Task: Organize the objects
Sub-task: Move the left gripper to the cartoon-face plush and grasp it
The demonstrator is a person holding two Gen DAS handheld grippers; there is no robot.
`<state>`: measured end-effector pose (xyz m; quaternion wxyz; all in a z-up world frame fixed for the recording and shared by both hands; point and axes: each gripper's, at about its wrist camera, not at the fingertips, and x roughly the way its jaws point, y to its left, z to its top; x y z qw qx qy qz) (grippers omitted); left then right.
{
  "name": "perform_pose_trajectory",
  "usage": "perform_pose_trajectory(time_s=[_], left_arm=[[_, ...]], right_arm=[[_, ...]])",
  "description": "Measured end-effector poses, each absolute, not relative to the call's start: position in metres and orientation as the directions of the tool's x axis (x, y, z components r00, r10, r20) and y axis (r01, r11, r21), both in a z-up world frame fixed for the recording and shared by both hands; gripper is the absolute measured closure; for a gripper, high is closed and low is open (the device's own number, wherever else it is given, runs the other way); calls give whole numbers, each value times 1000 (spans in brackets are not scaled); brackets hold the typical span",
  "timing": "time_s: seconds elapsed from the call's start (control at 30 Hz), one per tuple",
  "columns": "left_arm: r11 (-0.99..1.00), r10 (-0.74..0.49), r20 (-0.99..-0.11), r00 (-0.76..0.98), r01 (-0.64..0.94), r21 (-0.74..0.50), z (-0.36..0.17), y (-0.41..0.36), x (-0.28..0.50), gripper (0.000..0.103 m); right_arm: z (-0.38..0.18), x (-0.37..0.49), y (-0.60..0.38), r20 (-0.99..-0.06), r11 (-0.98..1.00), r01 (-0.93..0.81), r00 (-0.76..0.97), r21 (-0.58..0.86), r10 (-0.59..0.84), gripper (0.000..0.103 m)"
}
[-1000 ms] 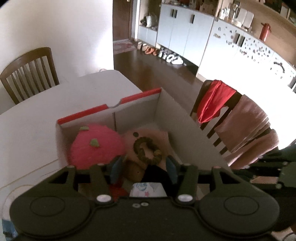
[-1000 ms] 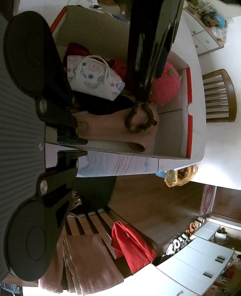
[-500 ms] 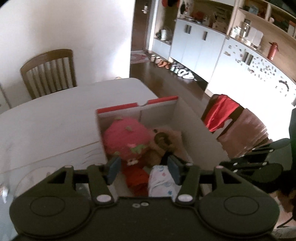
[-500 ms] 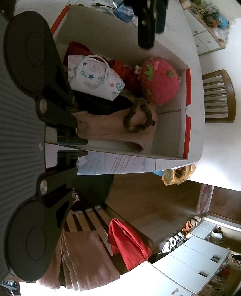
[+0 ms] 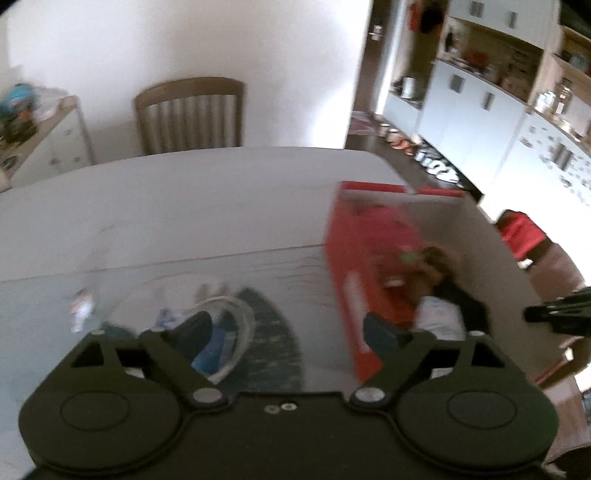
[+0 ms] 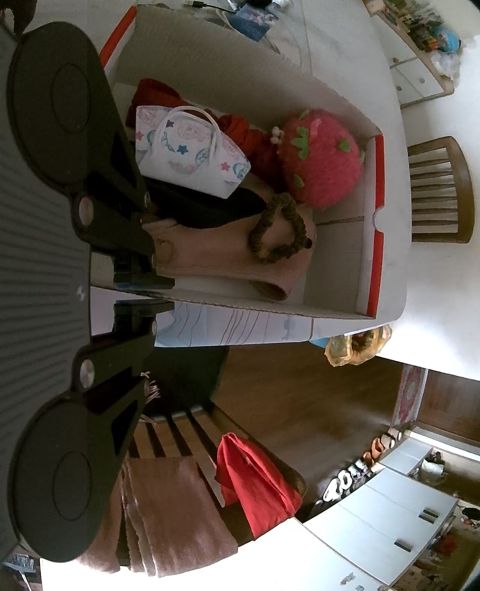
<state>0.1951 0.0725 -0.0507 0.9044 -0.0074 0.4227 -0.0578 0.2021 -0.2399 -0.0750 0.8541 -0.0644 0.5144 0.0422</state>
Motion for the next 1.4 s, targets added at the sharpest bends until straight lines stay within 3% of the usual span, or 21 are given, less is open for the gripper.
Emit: perform_pose_trajectory(time_s=[0.1, 0.2, 0.6, 0.93, 1.1, 1.27, 1.4], left_arm=[[999, -43, -760, 649, 39, -23, -54, 99, 197, 3], [1000, 12, -755, 655, -8, 9, -59, 128, 203, 2], [991, 127, -765, 632, -115, 70, -97, 217, 239, 2], [985, 166, -782, 601, -136, 104, -134, 239, 267, 5], [985, 152, -803, 577, -151, 78, -148, 249, 276, 23], [986, 141, -804, 577, -155, 62, -151, 253, 277, 34], [987, 132, -814, 565, -152, 55, -152, 256, 279, 55]], right_arm=[[-75, 202, -238, -884, 988, -137, 467, -74, -1, 98], [-75, 202, -237, -885, 989, -130, 465, -75, -6, 98], [-75, 205, -236, -894, 993, -96, 448, -75, -25, 98], [-77, 208, -232, -900, 992, -78, 432, -100, -57, 98], [-77, 210, -229, -903, 991, -69, 424, -113, -73, 98], [-77, 211, -228, -904, 991, -65, 420, -118, -80, 98], [-77, 211, -227, -904, 991, -61, 419, -123, -86, 98]])
